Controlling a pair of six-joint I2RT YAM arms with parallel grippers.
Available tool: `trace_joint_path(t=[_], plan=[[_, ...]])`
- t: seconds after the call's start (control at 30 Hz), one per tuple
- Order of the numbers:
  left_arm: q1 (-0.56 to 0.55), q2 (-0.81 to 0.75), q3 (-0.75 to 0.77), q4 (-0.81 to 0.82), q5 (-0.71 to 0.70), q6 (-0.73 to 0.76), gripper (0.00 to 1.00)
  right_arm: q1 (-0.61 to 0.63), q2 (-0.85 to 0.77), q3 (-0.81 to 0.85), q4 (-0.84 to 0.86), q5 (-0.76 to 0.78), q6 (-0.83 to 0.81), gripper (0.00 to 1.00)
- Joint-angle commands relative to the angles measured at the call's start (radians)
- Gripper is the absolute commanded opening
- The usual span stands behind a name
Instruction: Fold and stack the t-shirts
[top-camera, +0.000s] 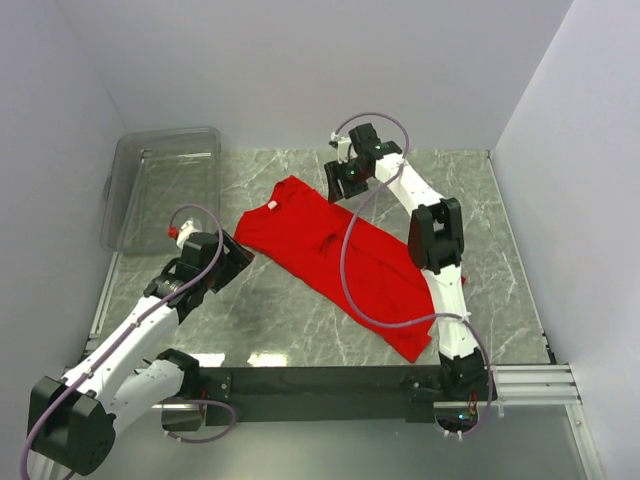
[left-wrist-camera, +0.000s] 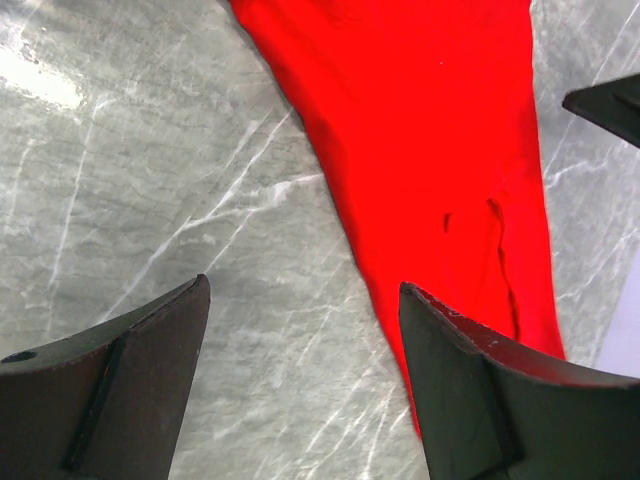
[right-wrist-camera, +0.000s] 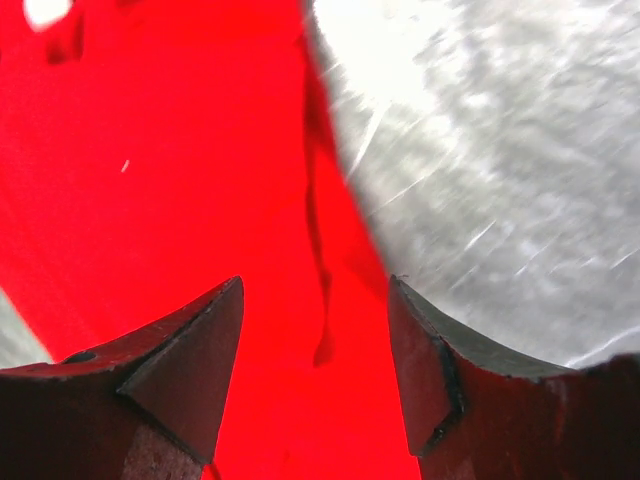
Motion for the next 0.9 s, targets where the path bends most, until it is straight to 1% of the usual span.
trace_joint_path(t=[0.0,0.1,0.37,0.47,0.6,0.63,0.7,0.73,0.8,0.83,0.87], plan=[[0.003,-0.001,0.036,0.024,-0.004,-0.034,0.81,-0.021,0.072,0.14,-0.072,-0.016,0.081,0.67],[0.003,0.005,0.036,0.024,-0.002,-0.039,0.81,-0.021,0.101,0.14,-0.065,-0.029,0.088,0.7],[0.003,0.065,0.06,0.04,0.01,-0.014,0.81,-0.022,0.153,0.12,-0.098,-0.107,0.085,0.7],[0.003,0.088,0.074,0.047,0.012,-0.004,0.81,-0.017,0.155,0.113,-0.098,-0.108,0.085,0.7],[0.003,0.099,0.082,0.05,0.012,0.001,0.81,-0.017,0.146,0.085,-0.082,-0.078,0.091,0.65],[0.003,0.097,0.082,0.051,0.012,0.001,0.81,-0.014,0.141,0.077,-0.069,-0.063,0.091,0.58],[0.003,0.092,0.079,0.051,0.01,-0.004,0.81,-0.013,0.141,0.077,-0.067,-0.033,0.117,0.49],[0.003,0.091,0.074,0.051,0.009,-0.005,0.81,-0.013,0.145,0.083,-0.07,-0.017,0.122,0.37],[0.003,0.082,0.07,0.048,0.007,-0.01,0.81,-0.013,0.153,0.093,-0.072,-0.007,0.134,0.27],[0.003,0.076,0.068,0.045,0.005,-0.011,0.81,-0.013,0.155,0.094,-0.069,-0.003,0.137,0.18],[0.003,0.073,0.067,0.042,0.005,-0.011,0.81,-0.014,0.156,0.091,-0.065,-0.006,0.143,0.14]])
